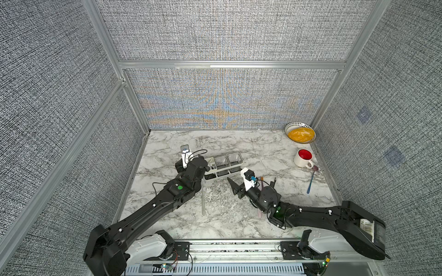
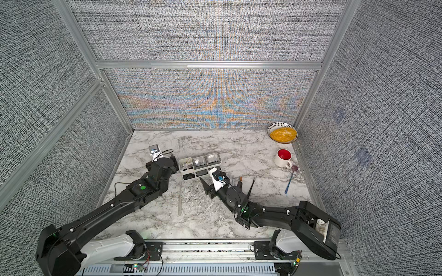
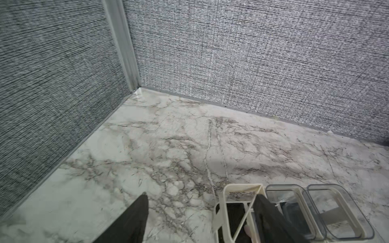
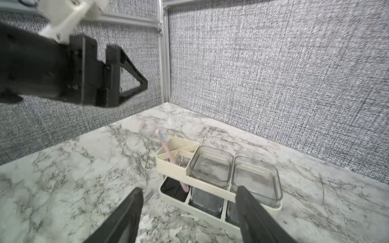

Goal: Place the toothbrush into the toothbrush holder
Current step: Place the toothbrush in the toothbrush holder, then move the toothbrush to the center of the board.

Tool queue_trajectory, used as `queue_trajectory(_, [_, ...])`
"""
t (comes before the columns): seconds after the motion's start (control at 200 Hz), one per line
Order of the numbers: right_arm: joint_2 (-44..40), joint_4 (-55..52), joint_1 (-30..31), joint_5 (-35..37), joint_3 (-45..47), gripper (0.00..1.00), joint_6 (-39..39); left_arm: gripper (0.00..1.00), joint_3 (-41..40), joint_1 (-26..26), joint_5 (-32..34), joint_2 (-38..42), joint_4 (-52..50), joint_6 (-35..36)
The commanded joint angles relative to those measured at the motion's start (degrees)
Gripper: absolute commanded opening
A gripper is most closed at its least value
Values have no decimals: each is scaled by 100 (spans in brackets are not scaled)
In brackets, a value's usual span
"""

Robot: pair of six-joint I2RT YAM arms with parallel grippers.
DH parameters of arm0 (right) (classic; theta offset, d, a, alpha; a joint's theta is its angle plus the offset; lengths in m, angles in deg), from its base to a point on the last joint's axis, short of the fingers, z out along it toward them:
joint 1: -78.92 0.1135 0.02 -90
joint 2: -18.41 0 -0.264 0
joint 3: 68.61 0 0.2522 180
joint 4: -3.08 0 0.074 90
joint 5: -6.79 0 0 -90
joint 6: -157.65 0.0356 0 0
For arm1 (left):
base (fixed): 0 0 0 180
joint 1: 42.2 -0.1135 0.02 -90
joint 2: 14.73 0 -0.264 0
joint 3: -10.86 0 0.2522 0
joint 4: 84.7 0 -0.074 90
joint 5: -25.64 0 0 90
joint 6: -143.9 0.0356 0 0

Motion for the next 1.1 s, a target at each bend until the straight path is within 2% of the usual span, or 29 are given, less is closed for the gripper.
queue_trajectory(0.0, [-191, -1414, 102, -73, -34, 73, 311, 82, -14, -61, 4, 406, -1417, -598])
queue_trajectory(0.175, [-346, -1477, 171, -146, 122, 73, 632, 83, -149, -97, -228, 751, -1784, -637])
queue_trajectory(0.415, [42, -1709, 184, -327, -219, 74, 727, 83, 265, -182, -789, 482, -2287, -704])
queue_trajectory(0.51, [164, -1684, 186, -324, -269, 74, 752, 86, 378, -373, -1306, 365, -2809, -942])
queue_trajectory(0.62, [236, -1556, 184, -283, -231, 75, 757, 98, 411, -582, -1972, 254, -3309, -1081])
queue_trajectory(0.65, [258, -1552, 184, -283, -237, 75, 736, 99, 445, -640, -2117, 189, -3459, -1106])
queue_trajectory(0.766, [277, -1527, 184, -285, -180, 75, 700, 99, 442, -767, -2732, -52, -3746, -1159])
queue_trajectory(0.951, [173, -1380, 180, -200, 65, 76, 763, 98, 361, -786, -3359, -844, -3478, -1025])
queue_trajectory(1.096, [-7, -1423, 181, -129, 245, 76, 771, 87, 311, -818, -3856, -1593, -3044, -898])
